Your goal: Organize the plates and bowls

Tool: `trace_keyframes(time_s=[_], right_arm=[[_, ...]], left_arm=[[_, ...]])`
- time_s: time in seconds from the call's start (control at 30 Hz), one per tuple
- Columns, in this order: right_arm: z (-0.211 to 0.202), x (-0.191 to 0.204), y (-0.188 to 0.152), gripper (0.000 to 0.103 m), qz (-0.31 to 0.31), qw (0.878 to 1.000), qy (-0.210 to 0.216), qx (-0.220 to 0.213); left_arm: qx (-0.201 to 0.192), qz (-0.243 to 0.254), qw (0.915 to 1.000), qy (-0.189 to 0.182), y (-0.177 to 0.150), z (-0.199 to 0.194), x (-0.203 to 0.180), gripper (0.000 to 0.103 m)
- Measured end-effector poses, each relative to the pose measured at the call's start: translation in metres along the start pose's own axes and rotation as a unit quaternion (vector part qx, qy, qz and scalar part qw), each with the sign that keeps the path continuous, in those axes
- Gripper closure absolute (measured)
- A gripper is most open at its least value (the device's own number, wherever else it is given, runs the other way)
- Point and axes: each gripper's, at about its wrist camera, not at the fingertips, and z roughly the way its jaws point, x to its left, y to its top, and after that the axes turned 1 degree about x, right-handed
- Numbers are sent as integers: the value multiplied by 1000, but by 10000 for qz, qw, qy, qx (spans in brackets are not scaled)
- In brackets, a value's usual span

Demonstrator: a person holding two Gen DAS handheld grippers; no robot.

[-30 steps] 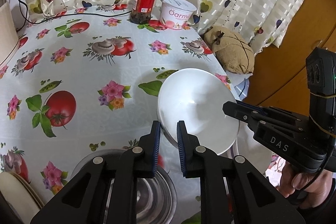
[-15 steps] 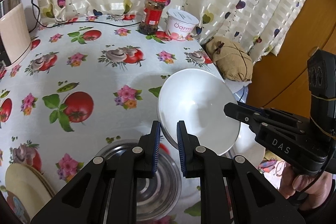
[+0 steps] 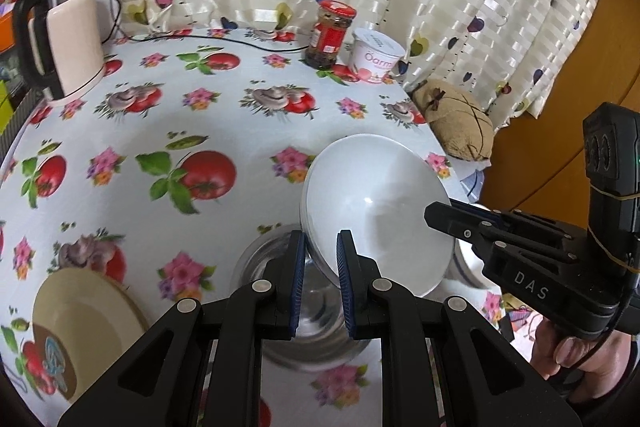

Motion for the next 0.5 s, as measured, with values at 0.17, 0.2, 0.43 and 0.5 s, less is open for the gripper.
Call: trace_keyframes(time_s=[0.17, 0.2, 0.43, 0.5], right_arm=[[3, 17, -7, 91, -115, 9999, 67, 85], [4, 20, -9, 91, -131, 9998, 82, 113], [16, 34, -22, 91, -188, 9991, 157, 337], [19, 37, -24, 91, -221, 9989, 156, 384]], left_arm=[[51, -111, 9999, 91, -13, -6, 12, 86], [67, -127, 9998, 99, -15, -6, 13, 86], [260, -242, 9992, 193, -31, -3, 24, 86], [311, -267, 9989, 217, -34, 0, 26, 86]])
